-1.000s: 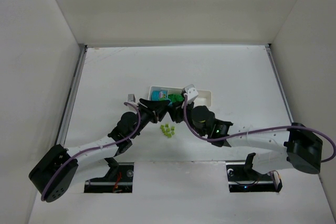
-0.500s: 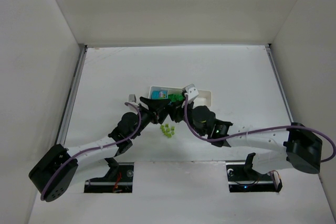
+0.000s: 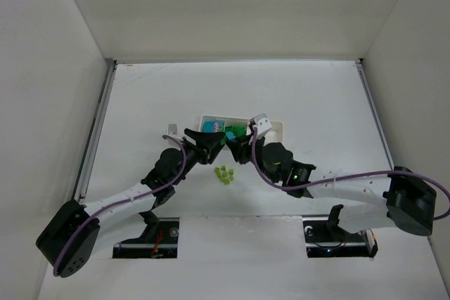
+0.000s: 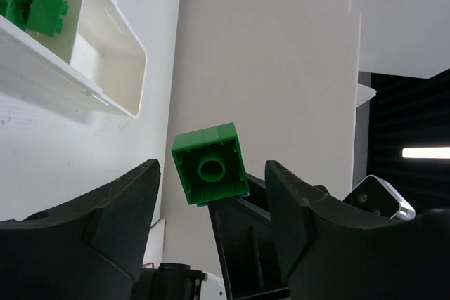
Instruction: Sort the legos into containers by color
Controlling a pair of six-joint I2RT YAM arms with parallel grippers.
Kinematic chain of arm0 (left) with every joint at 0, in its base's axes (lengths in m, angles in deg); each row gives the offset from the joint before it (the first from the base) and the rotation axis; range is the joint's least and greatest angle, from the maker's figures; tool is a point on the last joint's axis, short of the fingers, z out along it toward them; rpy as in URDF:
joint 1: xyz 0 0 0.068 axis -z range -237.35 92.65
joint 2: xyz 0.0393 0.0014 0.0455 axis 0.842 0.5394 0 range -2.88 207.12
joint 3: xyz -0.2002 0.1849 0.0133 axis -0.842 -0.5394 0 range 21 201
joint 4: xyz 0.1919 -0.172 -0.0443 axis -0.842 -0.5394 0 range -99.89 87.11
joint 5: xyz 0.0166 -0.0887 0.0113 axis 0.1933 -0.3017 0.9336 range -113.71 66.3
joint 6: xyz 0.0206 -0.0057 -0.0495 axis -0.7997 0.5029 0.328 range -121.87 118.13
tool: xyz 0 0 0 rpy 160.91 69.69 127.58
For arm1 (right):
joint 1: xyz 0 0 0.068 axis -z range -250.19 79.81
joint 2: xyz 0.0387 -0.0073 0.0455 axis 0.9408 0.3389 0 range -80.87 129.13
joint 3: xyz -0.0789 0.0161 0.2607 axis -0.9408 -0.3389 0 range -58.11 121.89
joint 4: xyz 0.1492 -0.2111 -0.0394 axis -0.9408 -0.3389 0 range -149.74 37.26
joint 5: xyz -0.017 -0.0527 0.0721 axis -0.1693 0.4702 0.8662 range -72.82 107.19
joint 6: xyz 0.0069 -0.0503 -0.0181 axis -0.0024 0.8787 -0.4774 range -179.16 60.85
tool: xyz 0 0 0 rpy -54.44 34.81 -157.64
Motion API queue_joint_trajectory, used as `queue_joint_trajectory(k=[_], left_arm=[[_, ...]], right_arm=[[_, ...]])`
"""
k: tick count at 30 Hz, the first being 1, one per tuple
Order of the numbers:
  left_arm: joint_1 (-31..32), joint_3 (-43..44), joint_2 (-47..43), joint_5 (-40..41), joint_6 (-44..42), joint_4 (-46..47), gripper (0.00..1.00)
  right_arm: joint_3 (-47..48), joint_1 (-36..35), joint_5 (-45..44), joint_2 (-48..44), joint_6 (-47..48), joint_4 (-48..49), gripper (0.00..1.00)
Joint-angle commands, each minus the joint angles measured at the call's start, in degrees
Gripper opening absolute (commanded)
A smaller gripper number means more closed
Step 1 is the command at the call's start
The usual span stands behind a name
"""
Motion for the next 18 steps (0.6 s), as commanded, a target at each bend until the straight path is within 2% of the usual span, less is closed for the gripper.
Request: queue_joint_trajectory(k=[1, 7, 18], left_arm=[[-0.5, 3.3, -2.2, 0.2, -3.5, -3.9, 0.55], [-0.4, 4.3, -2.1, -0.1, -4.4, -4.9, 0.48], [-0.5, 4.8, -1.8, -0.2, -5.0, -4.9, 0.44]], right_arm=[[-0.5, 0.2, -1.7, -2.2, 0.0, 2.6, 0.29], [-0.3, 0.2, -1.9, -1.7, 0.1, 2.3, 0.29], [-0.1, 0.2, -2.8, -1.3, 0.5, 1.9, 0.29]])
